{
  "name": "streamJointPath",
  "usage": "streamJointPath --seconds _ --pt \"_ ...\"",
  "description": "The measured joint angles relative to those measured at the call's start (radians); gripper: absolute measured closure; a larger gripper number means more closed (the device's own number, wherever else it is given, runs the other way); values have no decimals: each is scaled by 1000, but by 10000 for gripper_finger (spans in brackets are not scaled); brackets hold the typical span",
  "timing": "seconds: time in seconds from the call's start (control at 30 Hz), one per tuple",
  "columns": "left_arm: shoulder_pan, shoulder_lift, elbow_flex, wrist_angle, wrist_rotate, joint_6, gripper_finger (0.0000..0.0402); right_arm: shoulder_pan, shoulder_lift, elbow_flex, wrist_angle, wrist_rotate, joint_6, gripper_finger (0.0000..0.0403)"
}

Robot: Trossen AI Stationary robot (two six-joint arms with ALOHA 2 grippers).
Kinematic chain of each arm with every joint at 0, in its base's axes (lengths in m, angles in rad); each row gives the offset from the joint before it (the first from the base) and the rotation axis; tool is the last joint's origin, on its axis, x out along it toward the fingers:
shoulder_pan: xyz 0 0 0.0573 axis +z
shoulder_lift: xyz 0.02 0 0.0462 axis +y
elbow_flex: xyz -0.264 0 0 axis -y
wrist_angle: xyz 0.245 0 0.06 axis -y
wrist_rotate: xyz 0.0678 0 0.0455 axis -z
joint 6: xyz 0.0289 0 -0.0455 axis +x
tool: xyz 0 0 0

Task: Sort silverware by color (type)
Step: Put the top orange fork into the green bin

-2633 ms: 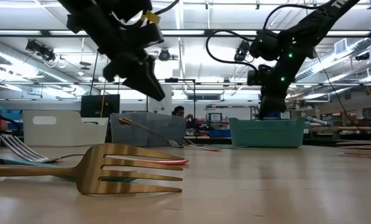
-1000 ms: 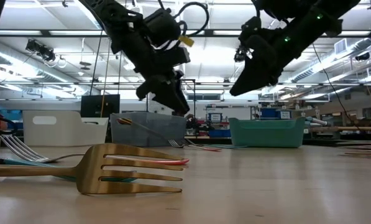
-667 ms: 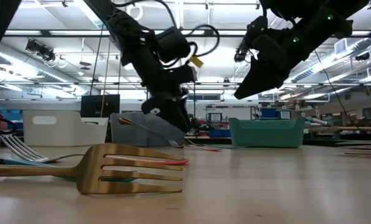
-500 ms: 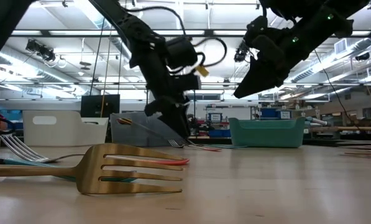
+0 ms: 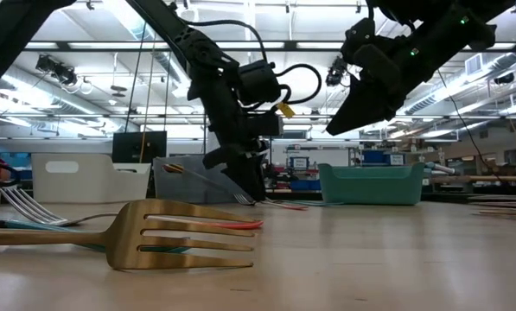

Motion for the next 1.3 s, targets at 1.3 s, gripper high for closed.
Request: streamJointPath --seconds 1.3 --pt "-34 -2 29 -42 -19 -63 393 33 0 0 -16 60 -163 308"
